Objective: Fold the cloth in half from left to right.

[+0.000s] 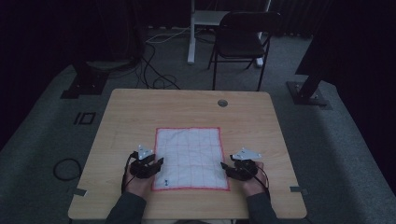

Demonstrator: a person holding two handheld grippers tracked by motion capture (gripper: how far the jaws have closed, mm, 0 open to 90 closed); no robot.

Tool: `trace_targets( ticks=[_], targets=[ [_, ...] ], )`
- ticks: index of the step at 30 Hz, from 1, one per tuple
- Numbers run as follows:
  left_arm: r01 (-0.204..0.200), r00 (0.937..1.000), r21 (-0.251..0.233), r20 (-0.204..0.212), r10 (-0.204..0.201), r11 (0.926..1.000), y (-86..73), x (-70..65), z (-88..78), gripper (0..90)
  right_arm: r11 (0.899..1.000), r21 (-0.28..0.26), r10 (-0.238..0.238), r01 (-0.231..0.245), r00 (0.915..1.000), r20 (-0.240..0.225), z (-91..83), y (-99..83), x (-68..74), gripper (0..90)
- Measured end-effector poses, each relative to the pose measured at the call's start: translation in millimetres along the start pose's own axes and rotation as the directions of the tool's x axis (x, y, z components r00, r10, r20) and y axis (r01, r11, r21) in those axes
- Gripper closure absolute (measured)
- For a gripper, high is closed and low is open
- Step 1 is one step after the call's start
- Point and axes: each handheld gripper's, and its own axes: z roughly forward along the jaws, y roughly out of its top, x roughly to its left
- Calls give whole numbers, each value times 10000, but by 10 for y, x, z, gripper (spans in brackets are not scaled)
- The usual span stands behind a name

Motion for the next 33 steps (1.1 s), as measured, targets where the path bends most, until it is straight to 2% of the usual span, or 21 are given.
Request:
trace_targets(
  ticks=[4, 9, 14, 17, 19, 21, 25, 33],
  targets=[
    [56, 9999, 174, -144, -54, 9998, -14, 14, 41, 568, 10000, -45, 39, -39, 10000, 7, -10, -1, -13, 463],
    [-302, 9984, 347, -476, 318, 9989, -6, -46, 91, 557, 9999, -134, 88, -88, 10000, 32, -21, -4, -22, 463],
    [-277, 9971, 395, -695, 304, 9988, 9, -84, 109, 561, 9998, -156, 113, -112, 9999, 61, -32, -7, -26, 463],
    [-194, 9980, 431, -599, 219, 9989, 15, -102, 104, 655, 9998, -156, 113, -112, 9999, 69, -32, -8, -25, 463],
    [-98, 9991, 477, -409, 118, 9988, 19, -88, 98, 762, 9998, -161, 113, -111, 9999, 69, -33, -8, -23, 463],
    [14, 9996, 486, -279, -1, 9988, 16, -69, 91, 807, 9998, -160, 119, -118, 9999, 72, -37, -10, -23, 463],
    [142, 9998, 542, -153, -133, 9984, 10, -17, 70, 845, 9997, -179, 154, -152, 9998, 81, -45, -14, -30, 463],
    [577, 9980, 577, -276, -561, 9967, -22, 118, 5, 853, 9997, -165, 154, -153, 9999, 73, -48, -21, -32, 463]
  ],
)
